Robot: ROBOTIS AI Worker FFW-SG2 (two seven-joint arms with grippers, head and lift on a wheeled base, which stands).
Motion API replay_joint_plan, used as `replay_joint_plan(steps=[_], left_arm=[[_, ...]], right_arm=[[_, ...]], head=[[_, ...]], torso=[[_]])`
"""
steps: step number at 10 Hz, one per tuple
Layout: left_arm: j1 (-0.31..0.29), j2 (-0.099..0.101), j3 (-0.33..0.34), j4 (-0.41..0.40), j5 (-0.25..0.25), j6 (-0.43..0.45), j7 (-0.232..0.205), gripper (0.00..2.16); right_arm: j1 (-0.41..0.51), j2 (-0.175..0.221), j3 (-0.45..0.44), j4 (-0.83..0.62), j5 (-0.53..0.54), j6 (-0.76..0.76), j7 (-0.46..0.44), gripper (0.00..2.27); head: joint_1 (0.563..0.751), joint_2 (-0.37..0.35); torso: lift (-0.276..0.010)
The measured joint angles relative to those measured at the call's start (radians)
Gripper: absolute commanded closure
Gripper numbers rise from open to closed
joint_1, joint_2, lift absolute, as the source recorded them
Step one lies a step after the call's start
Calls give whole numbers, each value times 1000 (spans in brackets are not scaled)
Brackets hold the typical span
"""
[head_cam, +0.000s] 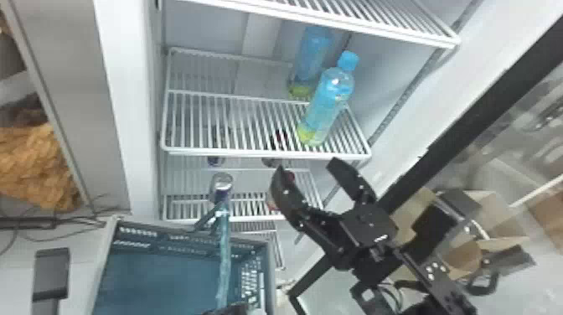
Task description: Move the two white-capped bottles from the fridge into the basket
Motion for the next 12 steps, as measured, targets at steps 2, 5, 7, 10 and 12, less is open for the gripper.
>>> replay_joint_plan(steps=[2,5,7,10,12], left_arm=[[1,0,0,0,0,0,0,1194],[3,0,1,0,0,0,0,1194],[3,0,0,0,0,0,0,1194],[3,0,-1,0,0,0,1,1194],[3,0,-3,0,0,0,1,1193]], right_arm=[[12,11,0,37,9,-112,-34,116],[21,34,-10,117,58,-277,-72,116],[28,56,-31,161,76,-337,-75,116],[28,60,-34,175,78,-349,-75,121],[28,60,-33,175,76,-352,-76,121]], head=[[695,-350],[695,-350],[695,-350],[695,-350],[695,-350]], torso=[[0],[0],[0],[0],[0]])
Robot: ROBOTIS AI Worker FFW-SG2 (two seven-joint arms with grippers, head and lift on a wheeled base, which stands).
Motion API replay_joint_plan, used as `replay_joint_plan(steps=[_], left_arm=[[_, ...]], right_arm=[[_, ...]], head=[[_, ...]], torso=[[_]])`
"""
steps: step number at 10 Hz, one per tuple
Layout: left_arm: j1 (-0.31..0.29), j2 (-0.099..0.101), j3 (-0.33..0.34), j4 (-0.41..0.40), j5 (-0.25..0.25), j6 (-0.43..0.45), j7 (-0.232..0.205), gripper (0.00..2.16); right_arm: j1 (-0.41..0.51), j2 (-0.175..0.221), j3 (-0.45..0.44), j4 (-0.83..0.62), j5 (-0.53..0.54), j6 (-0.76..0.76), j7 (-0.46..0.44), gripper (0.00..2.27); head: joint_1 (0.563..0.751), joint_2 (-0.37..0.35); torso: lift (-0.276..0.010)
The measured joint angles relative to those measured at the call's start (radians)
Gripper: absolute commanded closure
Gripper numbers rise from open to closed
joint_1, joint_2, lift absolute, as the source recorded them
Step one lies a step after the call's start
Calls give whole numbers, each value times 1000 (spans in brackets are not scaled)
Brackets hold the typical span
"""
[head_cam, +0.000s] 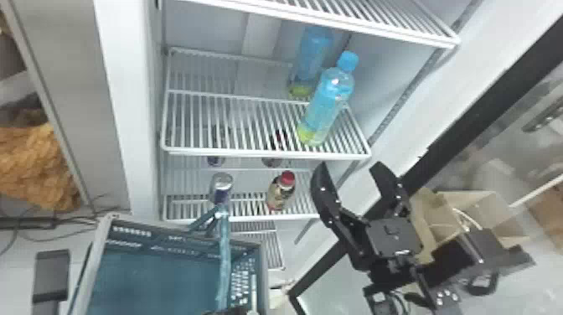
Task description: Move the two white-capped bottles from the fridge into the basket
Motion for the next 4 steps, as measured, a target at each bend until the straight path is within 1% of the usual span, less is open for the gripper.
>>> replay_joint_plan(steps=[4], left_arm=[[-3,1,-4,0,0,0,1,1193]], right_arm=[[0,0,1,0,-4,-3,-2,122]], head=[[695,-350]], torso=[[0]])
